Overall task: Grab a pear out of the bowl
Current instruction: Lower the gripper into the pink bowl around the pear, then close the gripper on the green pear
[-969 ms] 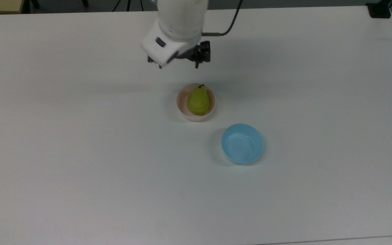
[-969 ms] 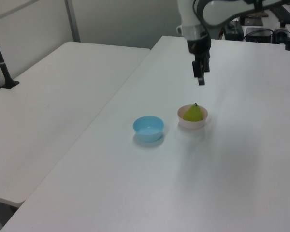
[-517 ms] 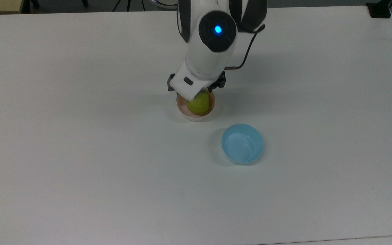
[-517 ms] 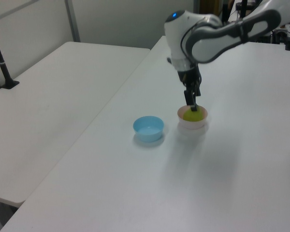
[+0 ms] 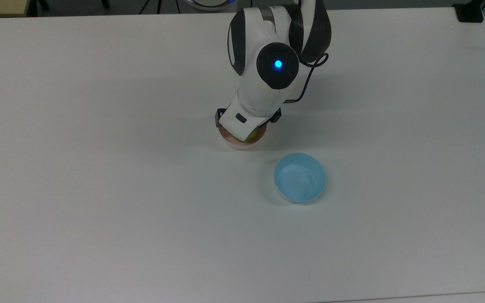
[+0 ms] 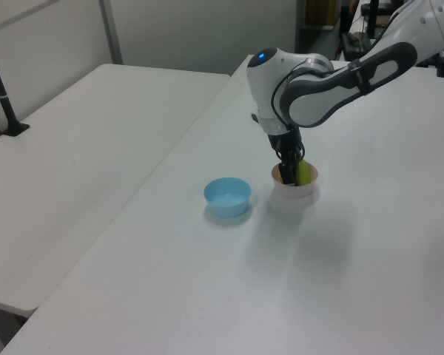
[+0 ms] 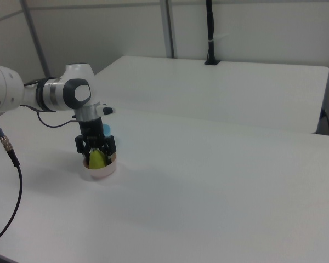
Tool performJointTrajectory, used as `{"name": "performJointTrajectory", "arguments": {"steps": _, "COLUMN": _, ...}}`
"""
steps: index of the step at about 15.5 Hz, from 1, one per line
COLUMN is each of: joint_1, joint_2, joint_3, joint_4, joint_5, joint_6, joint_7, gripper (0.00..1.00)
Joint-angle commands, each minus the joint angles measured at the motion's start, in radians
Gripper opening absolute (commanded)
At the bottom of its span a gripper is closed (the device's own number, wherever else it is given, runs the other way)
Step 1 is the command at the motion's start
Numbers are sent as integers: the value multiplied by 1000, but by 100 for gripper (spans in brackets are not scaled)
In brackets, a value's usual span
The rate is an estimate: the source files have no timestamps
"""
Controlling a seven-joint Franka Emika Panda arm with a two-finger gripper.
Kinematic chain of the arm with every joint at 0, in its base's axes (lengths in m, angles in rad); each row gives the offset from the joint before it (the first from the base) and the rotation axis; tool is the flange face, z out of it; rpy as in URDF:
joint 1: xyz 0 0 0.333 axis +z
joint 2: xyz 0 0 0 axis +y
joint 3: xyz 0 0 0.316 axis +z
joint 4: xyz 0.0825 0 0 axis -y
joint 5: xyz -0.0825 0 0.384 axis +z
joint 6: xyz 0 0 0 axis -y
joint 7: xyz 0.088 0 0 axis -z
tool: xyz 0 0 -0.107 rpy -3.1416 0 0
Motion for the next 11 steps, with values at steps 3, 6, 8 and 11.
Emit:
{"name": "performJointTrajectory", "arguments": {"steps": 3, "joint_1": 14, "joint_2": -42, "joint_3": -11, "joint_4": -16, "joint_5": 9, "joint_6": 17, "joint_7": 21, "gripper": 46}}
{"name": "performJointTrajectory", "arguments": {"steps": 6, "joint_1": 9, "joint_2": -108, "joint_3": -11, "joint_4": -16, "joint_5": 12, "joint_6": -12, "joint_7": 21, "gripper": 46}}
{"name": "performJointTrajectory", "arguments": {"steps": 8, "joint_1": 0, "joint_2": -155, "joint_3": -11, "joint_4": -9, "joint_5": 15, "joint_6": -52, "joint_7": 14, "gripper": 47}}
{"name": "performJointTrajectory", "arguments": {"steps": 11, "joint_1": -20, "joint_2": -187, "joint_3": -14, "joint_4": -5, "joint_5": 15, "joint_6": -78, "joint_7": 11, "gripper": 47}}
